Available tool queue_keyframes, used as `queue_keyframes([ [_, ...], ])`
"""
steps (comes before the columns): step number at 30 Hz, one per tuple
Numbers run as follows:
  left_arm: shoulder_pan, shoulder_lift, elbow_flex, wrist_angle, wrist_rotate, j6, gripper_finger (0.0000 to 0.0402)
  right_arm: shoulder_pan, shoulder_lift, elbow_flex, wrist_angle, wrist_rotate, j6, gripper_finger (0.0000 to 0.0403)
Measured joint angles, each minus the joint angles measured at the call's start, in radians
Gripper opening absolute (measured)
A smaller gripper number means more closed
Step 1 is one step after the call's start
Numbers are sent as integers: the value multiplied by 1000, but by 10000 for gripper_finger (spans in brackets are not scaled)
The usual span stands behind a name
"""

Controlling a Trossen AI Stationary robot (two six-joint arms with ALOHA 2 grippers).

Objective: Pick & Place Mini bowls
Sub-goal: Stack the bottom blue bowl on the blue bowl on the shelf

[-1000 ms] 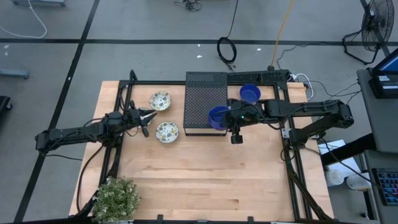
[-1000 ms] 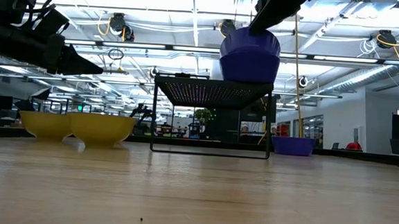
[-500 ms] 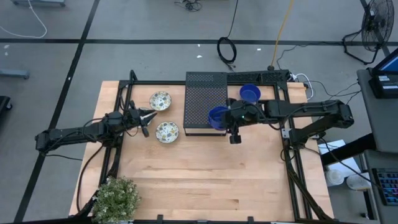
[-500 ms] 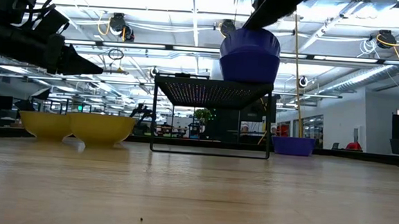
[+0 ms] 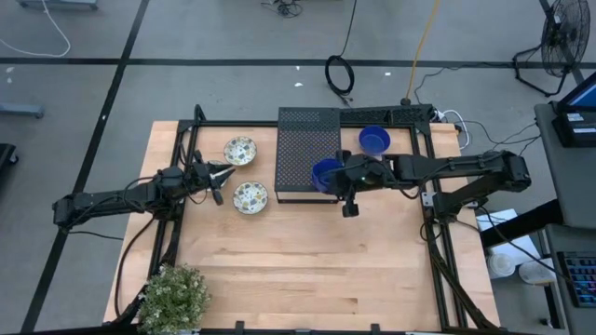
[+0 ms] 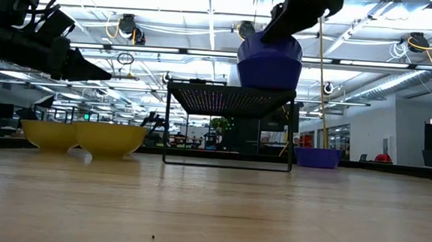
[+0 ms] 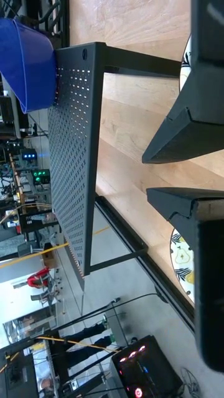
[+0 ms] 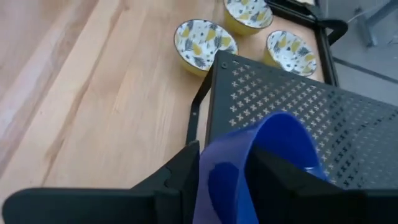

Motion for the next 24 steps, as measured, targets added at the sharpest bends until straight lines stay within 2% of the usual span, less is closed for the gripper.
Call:
queue_keyframes([
  [6, 0, 0, 0, 0, 0, 0, 77, 0, -27, 0, 39, 90, -1, 107],
  [11, 0, 0, 0, 0, 0, 0, 77, 0, -34, 0, 70, 93, -2, 103],
  [16, 0, 0, 0, 0, 0, 0, 77, 6, -34, 1, 77, 120, -65, 79],
  [19, 0, 0, 0, 0, 0, 0, 77, 26, -35, 1, 92, 206, -129, 47],
  [22, 0, 0, 0, 0, 0, 0, 77, 64, -35, 1, 90, 335, -215, 10],
  [24, 0, 0, 0, 0, 0, 0, 77, 92, -33, 0, 92, 430, -249, 6],
])
